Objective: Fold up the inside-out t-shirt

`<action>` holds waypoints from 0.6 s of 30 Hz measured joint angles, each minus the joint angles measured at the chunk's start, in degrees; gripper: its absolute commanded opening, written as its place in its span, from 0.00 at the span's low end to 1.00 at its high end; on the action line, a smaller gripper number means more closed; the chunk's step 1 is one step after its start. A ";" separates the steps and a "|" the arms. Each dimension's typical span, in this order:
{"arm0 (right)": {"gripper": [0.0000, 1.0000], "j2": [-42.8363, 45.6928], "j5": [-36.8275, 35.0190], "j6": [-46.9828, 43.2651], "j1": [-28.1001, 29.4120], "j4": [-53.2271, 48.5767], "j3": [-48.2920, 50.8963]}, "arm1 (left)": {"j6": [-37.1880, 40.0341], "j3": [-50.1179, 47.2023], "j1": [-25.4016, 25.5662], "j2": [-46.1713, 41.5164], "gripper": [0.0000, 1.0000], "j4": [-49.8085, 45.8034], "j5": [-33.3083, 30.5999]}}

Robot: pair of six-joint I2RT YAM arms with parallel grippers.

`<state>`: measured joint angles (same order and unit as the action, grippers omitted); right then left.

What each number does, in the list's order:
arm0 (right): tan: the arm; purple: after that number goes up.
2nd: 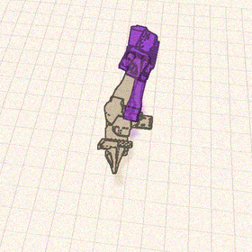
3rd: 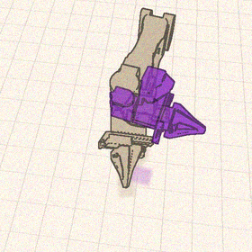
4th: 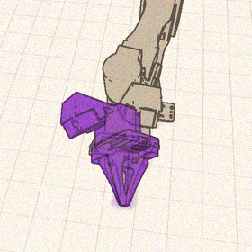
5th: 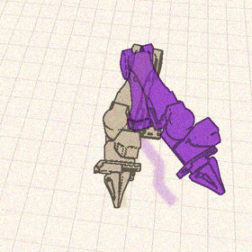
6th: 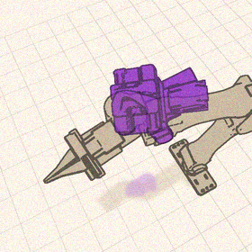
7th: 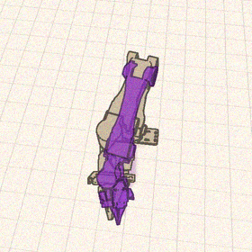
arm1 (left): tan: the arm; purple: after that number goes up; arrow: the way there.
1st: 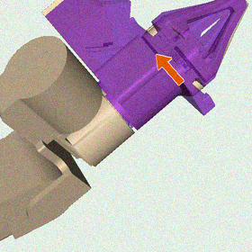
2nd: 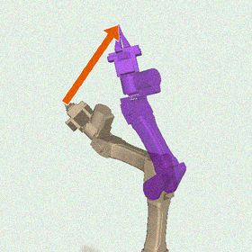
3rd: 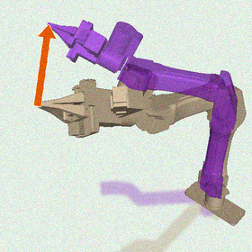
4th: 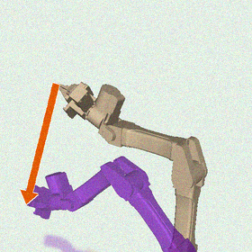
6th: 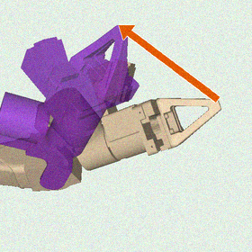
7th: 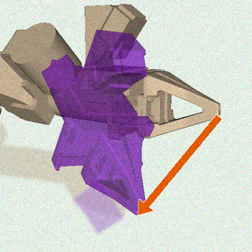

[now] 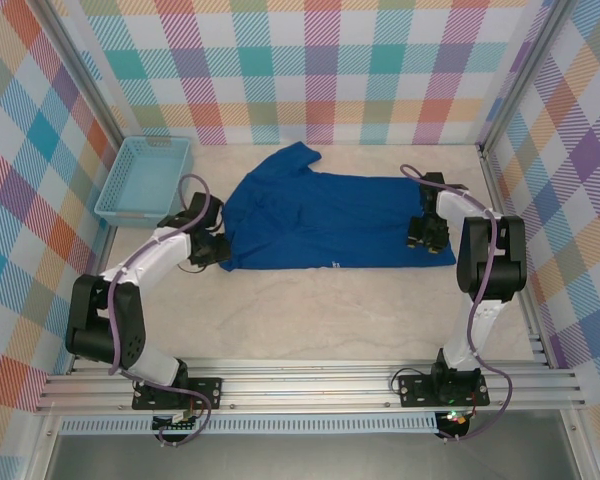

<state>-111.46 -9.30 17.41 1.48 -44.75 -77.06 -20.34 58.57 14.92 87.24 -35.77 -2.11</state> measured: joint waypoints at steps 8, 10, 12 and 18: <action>0.47 0.00 1.51 0.04 0.04 0.07 0.00 | 1.77 1.88 2.67 10.14 0.15 1.46 -0.48; 0.47 -0.02 0.72 0.02 0.04 -0.20 0.00 | 2.05 2.43 2.62 11.58 0.04 1.44 -1.18; 0.47 -0.04 -0.59 0.00 0.04 -0.94 0.00 | 2.05 2.45 2.62 11.82 0.00 1.25 -2.08; 0.47 -0.37 -5.31 -0.33 0.04 -4.39 0.00 | 0.13 -0.39 2.05 9.81 0.00 0.52 -4.07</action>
<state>-111.83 -14.61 17.08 1.52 -49.15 -77.06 -20.21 58.17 16.97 97.06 -35.24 -6.17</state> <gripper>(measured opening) 0.470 0.050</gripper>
